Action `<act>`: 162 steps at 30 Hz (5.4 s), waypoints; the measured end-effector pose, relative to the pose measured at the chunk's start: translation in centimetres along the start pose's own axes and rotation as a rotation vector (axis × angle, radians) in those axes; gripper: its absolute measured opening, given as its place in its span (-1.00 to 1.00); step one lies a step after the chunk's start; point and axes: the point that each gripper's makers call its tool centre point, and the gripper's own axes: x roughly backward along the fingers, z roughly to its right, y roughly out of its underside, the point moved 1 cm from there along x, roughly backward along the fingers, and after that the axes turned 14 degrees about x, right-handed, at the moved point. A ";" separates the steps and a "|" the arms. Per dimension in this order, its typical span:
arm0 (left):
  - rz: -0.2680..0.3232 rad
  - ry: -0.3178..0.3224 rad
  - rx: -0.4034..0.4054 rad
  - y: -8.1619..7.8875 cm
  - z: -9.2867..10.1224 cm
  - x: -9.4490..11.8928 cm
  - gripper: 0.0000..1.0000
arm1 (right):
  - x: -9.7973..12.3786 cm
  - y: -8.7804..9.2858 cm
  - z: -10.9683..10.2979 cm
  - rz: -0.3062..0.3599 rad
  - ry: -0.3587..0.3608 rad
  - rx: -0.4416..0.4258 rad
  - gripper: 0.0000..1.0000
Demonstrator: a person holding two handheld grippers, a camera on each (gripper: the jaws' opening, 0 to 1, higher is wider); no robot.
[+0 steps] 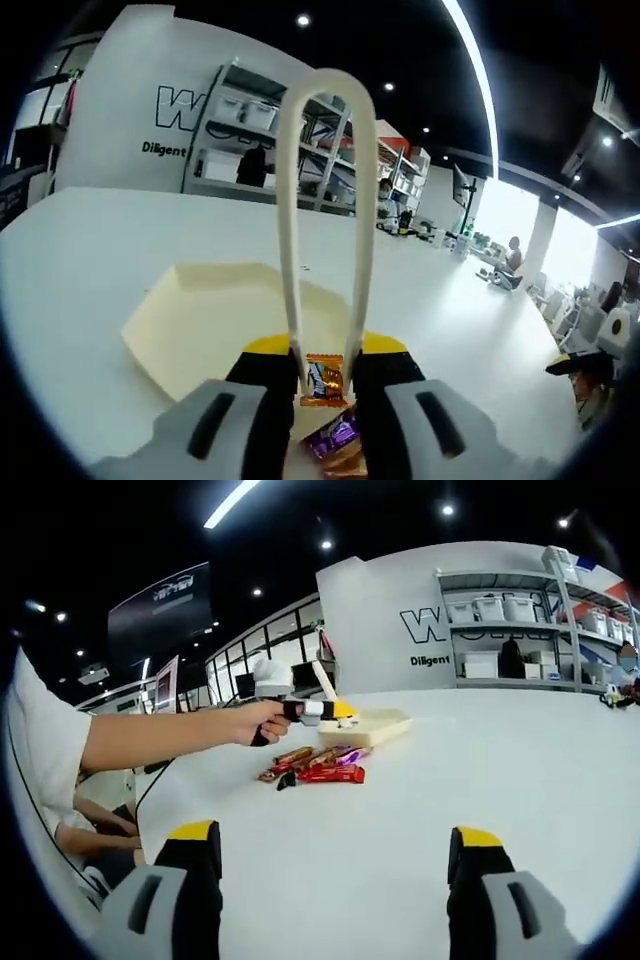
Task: Place the target food into the container with the food tongs after gripping and lifting it, then release it inside without dropping or visibly crushing the food.
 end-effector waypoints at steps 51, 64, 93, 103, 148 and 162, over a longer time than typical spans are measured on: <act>-0.049 0.091 -0.129 1.9 6.9 3.0 -0.57 | 0.4 0.9 -0.8 -0.030 -0.002 -0.002 0.88; -0.123 0.209 -0.131 7.0 9.6 4.7 -0.55 | 0.8 0.9 -1.8 -0.023 -0.018 -0.005 0.88; -0.214 0.198 -0.183 10.8 10.3 5.1 -0.50 | 1.5 0.7 -2.9 -0.021 -0.027 0.006 0.85; -0.204 0.192 -0.168 11.3 10.4 4.6 -0.46 | 2.0 0.9 -2.9 -0.023 -0.025 0.005 0.84; -0.095 0.194 -0.071 8.3 10.2 5.8 -0.55 | 2.9 1.7 -1.3 -0.055 0.073 0.045 0.99; -0.055 0.181 -0.057 4.0 9.0 5.9 -0.55 | 2.7 1.8 -1.6 -0.051 0.058 0.035 0.99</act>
